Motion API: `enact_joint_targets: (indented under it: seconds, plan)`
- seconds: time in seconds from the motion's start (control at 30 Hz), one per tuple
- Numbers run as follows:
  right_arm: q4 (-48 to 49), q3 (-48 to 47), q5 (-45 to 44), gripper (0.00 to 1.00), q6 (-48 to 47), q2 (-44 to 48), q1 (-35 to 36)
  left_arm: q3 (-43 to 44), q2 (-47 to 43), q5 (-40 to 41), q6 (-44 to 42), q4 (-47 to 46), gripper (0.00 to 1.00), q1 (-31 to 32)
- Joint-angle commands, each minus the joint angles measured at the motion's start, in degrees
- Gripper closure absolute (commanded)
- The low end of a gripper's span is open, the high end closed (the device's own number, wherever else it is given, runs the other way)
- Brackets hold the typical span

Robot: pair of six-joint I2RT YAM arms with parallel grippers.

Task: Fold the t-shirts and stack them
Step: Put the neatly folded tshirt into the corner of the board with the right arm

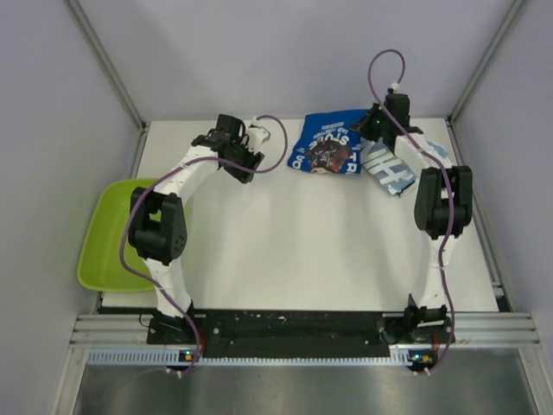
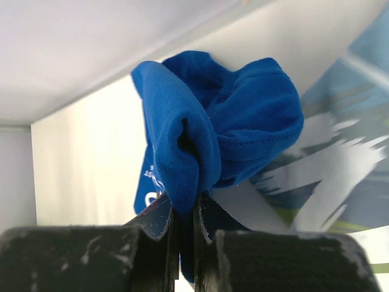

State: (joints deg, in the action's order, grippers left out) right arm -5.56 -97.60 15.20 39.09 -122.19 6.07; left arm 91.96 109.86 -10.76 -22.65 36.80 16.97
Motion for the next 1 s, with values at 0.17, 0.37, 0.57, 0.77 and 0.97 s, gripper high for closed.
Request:
enact_joint_targets:
  seconds: [0.17,0.37,0.57,0.77,0.97]
  plan:
    - [-2.8,-5.8,-2.5,1.00,0.4,5.9,-8.4,-0.8,-4.3,-0.1,-0.6,-0.4,0.44,-0.2]
    - [-2.6,-1.3,-4.4,1.00,-1.5,11.8,-11.1,-0.2,-3.9,-0.7,-0.1,0.0,0.44,-0.2]
    - [-1.2,2.8,-5.7,1.00,-2.1,17.6,-14.0,-0.4,-3.9,-0.7,-0.3,0.2,0.44,-0.2]
    - [3.9,13.7,-6.8,1.00,0.6,23.4,-16.7,-0.7,-3.8,-0.6,-0.3,-0.1,0.44,-0.2]
    - [9.8,25.3,-8.1,1.00,5.4,24.6,-19.6,-0.7,-3.3,-0.8,-0.5,-0.1,0.44,-0.3]
